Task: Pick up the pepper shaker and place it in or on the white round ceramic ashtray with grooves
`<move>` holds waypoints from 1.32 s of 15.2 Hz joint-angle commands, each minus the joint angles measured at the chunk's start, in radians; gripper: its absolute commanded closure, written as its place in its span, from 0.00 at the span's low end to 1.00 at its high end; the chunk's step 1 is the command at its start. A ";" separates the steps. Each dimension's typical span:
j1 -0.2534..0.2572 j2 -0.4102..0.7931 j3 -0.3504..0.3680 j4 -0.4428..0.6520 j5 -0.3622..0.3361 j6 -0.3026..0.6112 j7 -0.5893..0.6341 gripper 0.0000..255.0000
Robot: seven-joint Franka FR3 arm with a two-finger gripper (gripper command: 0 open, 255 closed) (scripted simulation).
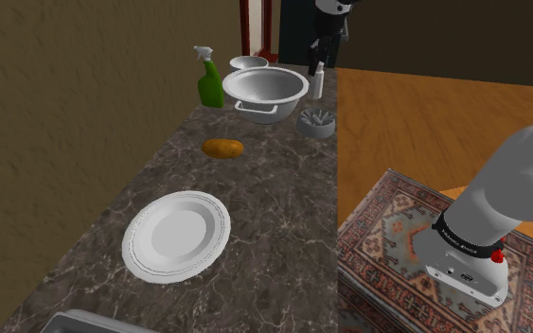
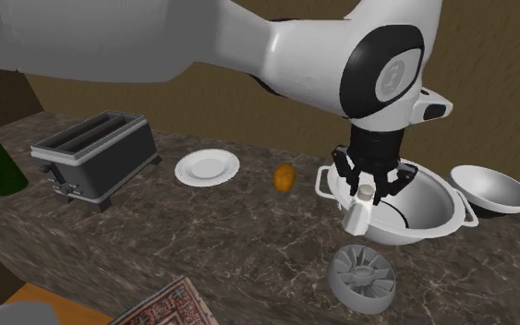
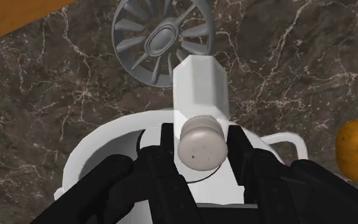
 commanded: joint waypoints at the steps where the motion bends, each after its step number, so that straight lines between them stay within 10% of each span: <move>1: -0.020 0.010 -0.030 0.024 0.005 -0.011 -0.055 1.00; 20: -0.039 0.093 -0.059 -0.125 0.012 0.222 -0.096 1.00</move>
